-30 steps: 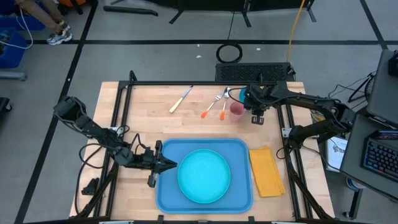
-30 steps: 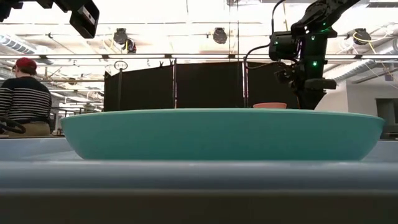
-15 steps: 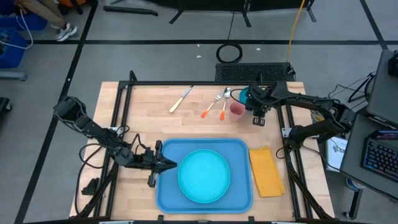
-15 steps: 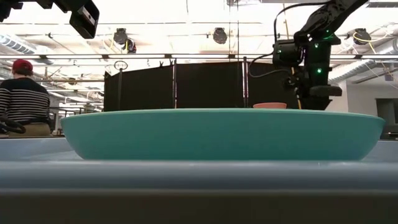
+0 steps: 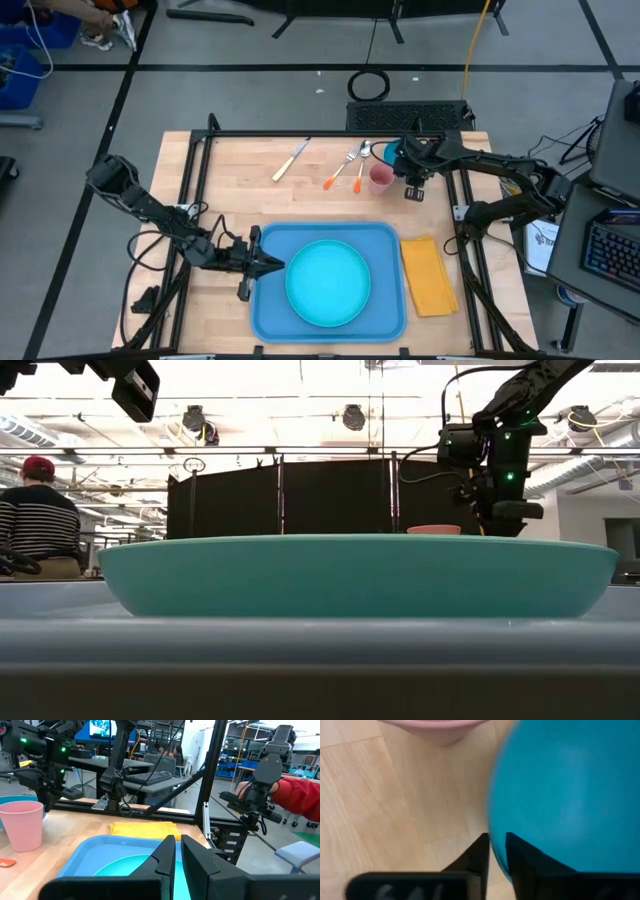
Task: Set up tray
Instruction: Put the blue bowl on the light blue plate, then put the pink cup on the blue tray to the top right of the light blue plate
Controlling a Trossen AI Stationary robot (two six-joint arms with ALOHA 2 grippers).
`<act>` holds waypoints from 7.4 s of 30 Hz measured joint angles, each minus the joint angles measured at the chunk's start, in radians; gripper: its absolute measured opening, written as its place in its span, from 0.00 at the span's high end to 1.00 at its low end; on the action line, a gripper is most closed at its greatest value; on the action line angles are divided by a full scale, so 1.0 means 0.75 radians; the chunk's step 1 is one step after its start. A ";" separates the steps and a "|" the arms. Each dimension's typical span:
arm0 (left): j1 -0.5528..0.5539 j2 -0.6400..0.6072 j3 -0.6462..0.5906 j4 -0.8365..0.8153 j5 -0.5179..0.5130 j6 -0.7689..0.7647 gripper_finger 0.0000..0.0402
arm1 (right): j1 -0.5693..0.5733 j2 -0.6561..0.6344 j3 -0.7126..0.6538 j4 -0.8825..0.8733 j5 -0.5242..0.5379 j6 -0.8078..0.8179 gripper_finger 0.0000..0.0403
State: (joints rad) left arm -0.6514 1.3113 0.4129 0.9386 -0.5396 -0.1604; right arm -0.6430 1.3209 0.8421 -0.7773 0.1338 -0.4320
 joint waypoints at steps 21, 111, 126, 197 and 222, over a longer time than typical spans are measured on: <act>0.000 0.001 0.000 -0.002 -0.001 0.003 0.92 | 0.028 -0.124 -0.002 -0.010 0.343 0.031 1.00; 0.000 0.001 0.000 -0.045 -0.004 -0.014 0.92 | 1.506 0.830 1.135 -0.257 -0.138 0.174 1.00; 0.000 0.001 0.000 -0.072 -0.015 -0.031 0.92 | 1.527 0.876 1.152 -0.267 -0.109 0.057 1.00; 0.001 0.001 0.000 -0.093 -0.014 -0.039 0.92 | 1.519 0.920 1.148 -0.211 -0.175 -0.061 0.86; 0.001 0.001 0.000 -0.101 -0.011 -0.043 0.92 | 1.550 0.844 1.149 -0.271 -0.072 -0.006 0.82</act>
State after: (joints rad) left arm -0.6506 1.3117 0.4129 0.8631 -0.5480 -0.1925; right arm 0.5194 1.9537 1.7039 -0.9803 0.0796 -0.4369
